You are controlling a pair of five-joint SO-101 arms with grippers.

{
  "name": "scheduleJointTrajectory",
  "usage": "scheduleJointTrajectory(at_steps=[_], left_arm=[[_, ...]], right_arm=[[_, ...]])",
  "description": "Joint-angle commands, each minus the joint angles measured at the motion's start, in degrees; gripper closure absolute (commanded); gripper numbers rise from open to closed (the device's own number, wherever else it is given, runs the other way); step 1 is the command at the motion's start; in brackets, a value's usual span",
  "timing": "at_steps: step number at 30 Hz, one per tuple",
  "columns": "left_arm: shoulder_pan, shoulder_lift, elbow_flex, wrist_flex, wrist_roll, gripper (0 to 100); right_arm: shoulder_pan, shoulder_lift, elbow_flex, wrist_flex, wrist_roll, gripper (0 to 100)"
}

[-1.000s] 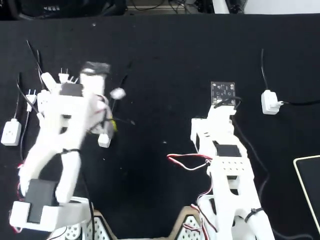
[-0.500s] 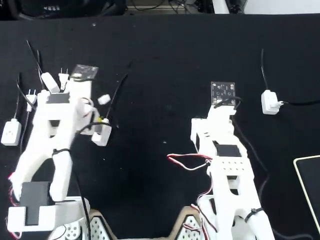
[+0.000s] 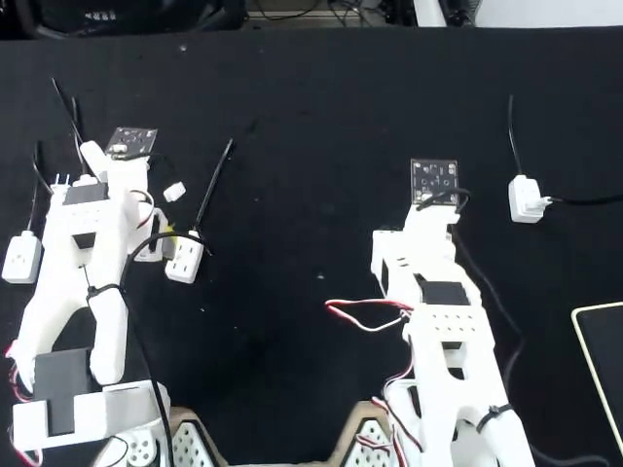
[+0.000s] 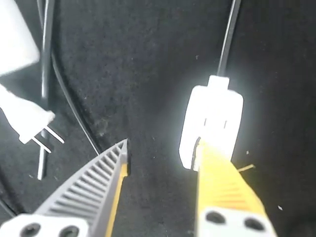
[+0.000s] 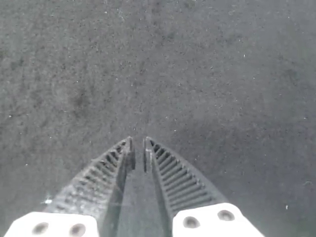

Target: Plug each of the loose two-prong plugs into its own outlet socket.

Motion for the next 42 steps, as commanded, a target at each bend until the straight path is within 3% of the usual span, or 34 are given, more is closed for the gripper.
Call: scheduleJointTrajectory(at_steps=[1,9,12,20,24,27,32,36,42], left_arm=[[-1.54,-0.26,-2.33,-2.64,-0.62,78],[-5.14,-0.26,2.86,-7.82,-0.62,78],[-0.40,-0.26,7.34,-9.23,0.18,78],[17.27,-0.70,12.09,-8.88,11.60,78],[22.29,-0.88,12.09,-8.44,13.98,78],[21.85,-0.97,8.66,-3.69,13.54,78],[14.20,-0.26,-1.63,5.01,13.45,78],[10.15,-0.26,-2.95,-2.02,13.89,78],[13.67,-0.26,2.51,-13.36,14.07,78]], right_arm=[[-0.35,0.13,-1.98,-1.05,-0.26,96.6],[-0.26,-0.13,-2.07,-0.97,-0.26,96.6],[0.00,-0.13,-2.33,-0.97,-0.18,96.6],[2.81,-0.13,-2.51,-1.05,-0.35,96.6],[2.81,-0.13,-2.51,-1.05,-0.35,96.6],[2.81,-0.13,-2.51,-1.05,-0.35,96.6],[2.81,-0.13,-2.51,-1.05,-0.35,96.6],[2.81,-0.13,-2.51,-1.05,-0.35,96.6],[2.81,-0.13,-2.51,-1.05,-0.35,96.6]])
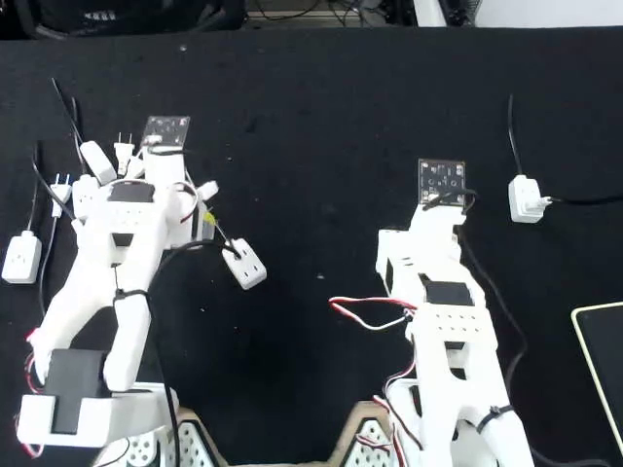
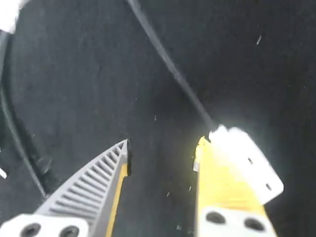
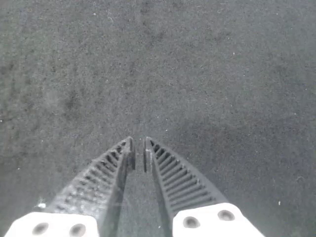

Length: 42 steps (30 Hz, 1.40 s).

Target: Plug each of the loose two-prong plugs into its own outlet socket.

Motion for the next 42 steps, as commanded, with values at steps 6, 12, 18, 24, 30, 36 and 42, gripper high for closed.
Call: scheduleJointTrajectory(at_steps=[6,12,18,24,30,36,42], left_arm=[[9.71,-0.62,9.36,-7.38,0.70,78],[14.37,-0.97,9.54,-4.22,3.96,78],[13.67,-0.97,1.01,5.45,5.89,78],[6.90,-0.18,-3.74,1.49,3.96,78],[6.20,5.27,1.27,-13.10,12.57,78],[2.07,17.67,-7.52,-7.47,22.59,78],[-4.62,24.00,-20.53,10.29,26.20,78]], right_arm=[[1.05,-0.13,-2.42,-1.05,-0.35,96.6],[1.05,-0.13,-2.33,-1.05,-0.35,96.6],[1.05,-0.13,-2.24,-1.23,-0.35,96.6],[1.05,-0.13,-2.33,-1.14,-0.35,96.6],[1.05,-0.13,-2.42,-1.14,-0.35,96.6],[1.05,-0.13,-2.51,-1.14,-0.35,96.6],[1.05,-0.13,-2.51,-1.14,-0.35,96.6]])
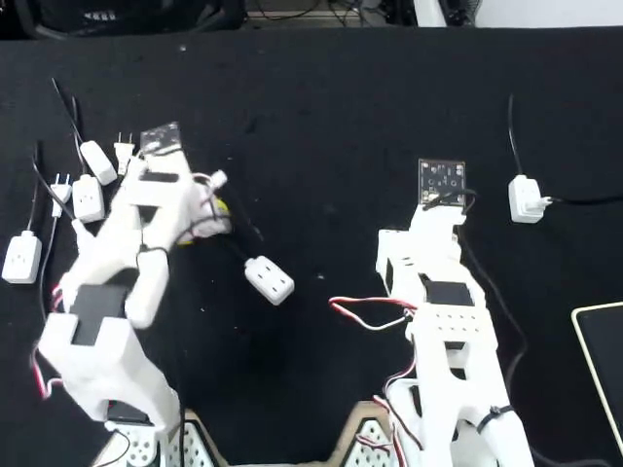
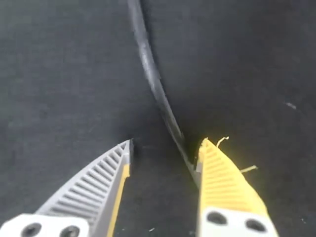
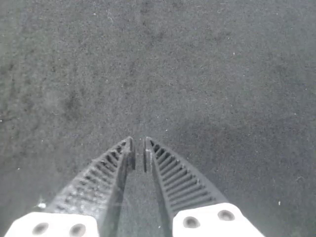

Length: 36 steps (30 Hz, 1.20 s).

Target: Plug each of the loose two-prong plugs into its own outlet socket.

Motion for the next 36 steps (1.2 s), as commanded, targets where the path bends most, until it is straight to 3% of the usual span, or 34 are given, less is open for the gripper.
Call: scheduleJointTrajectory(at_steps=[1,6,17,22,29,36], left_arm=[[-6.46,1.93,-8.92,12.31,2.02,78],[-9.54,1.05,-9.71,18.55,-1.32,78],[-12.97,-10.29,-8.66,19.08,-13.36,78],[-21.58,-16.53,-12.70,19.08,-27.16,78],[-33.98,-13.54,-13.85,18.11,-47.74,78],[-37.58,-4.92,-18.59,15.30,-48.88,78]], right_arm=[[1.05,-0.13,-2.51,-1.14,-0.35,96.6],[1.05,-0.13,-2.51,-1.14,-0.35,96.6],[1.05,-0.13,-2.51,-1.14,-0.35,96.6],[1.05,-0.13,-2.51,-1.05,-0.35,96.6],[0.97,-0.13,-2.51,-1.32,-0.35,96.6],[0.97,-0.13,-2.51,-1.23,-0.35,96.6]])
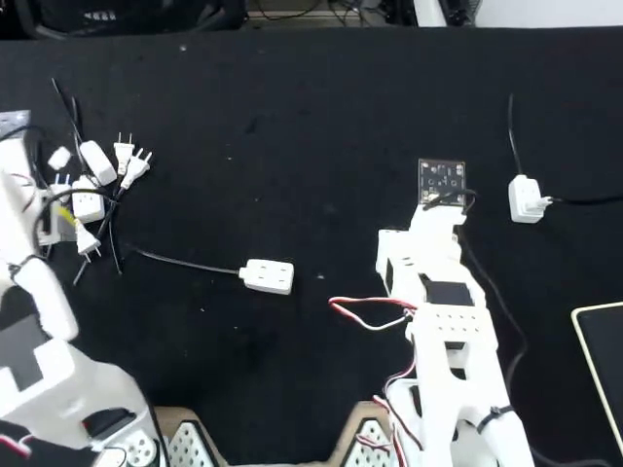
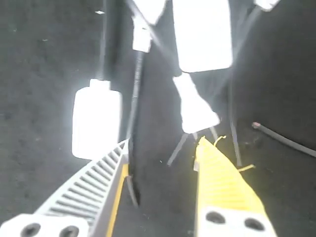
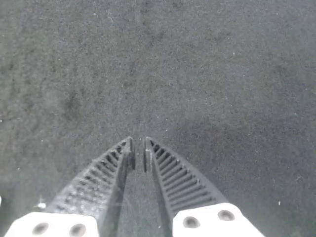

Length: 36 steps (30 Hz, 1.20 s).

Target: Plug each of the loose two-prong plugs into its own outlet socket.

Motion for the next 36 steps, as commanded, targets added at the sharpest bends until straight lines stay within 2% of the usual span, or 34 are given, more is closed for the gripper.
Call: scheduleJointTrajectory(at_steps=[1,8,12,20,22,25,27,30,36], left_arm=[[0.04,4.13,-5.85,-0.88,-0.26,78],[3.30,11.43,-10.24,-1.23,11.25,78],[3.38,15.82,-11.91,-1.23,14.86,78],[3.38,21.19,-11.91,-1.14,17.41,78],[3.30,21.10,-11.91,-0.88,17.41,84],[2.95,19.87,-11.74,-0.79,17.41,98],[2.77,18.90,-11.38,-0.79,17.41,95],[2.68,16.79,-12.09,1.85,17.41,97],[3.38,9.32,-16.22,11.87,17.41,97]], right_arm=[[0.97,-0.13,-2.51,-1.23,-0.35,96.6],[0.97,-0.13,-2.24,-1.14,-0.35,96.6],[0.97,-0.13,-2.15,-1.32,-0.35,96.6],[0.97,-0.13,-2.15,-1.41,-0.35,96.6],[0.97,-0.13,-2.15,-1.41,-0.35,96.6],[0.97,-0.13,-2.15,-1.41,-0.35,96.6],[0.97,-0.13,-2.15,-1.41,-0.35,96.6],[0.97,-0.13,-2.15,-1.32,-0.35,96.6],[0.97,-0.13,-2.15,-1.23,-0.35,96.6]])
